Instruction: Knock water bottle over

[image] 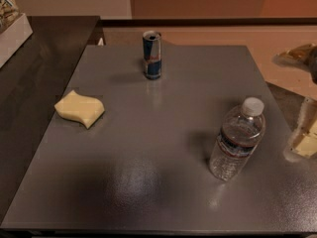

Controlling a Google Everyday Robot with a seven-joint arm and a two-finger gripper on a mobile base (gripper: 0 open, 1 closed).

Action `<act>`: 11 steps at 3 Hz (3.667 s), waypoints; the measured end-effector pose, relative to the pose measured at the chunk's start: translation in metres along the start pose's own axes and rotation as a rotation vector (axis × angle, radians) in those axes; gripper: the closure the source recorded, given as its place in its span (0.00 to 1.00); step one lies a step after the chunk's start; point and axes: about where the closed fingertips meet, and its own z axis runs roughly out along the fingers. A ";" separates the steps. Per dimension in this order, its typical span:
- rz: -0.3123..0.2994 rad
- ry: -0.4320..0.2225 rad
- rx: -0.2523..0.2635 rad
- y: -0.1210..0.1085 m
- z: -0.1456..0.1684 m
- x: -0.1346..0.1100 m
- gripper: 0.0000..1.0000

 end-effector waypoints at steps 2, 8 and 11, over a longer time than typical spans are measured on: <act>0.008 -0.186 -0.042 0.028 0.028 -0.026 0.00; -0.046 -0.144 -0.075 0.027 0.031 -0.055 1.00; -0.182 0.329 -0.186 0.004 0.068 -0.040 1.00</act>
Offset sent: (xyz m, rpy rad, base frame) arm -0.0204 0.0613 -0.0352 0.3024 -0.0007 0.0448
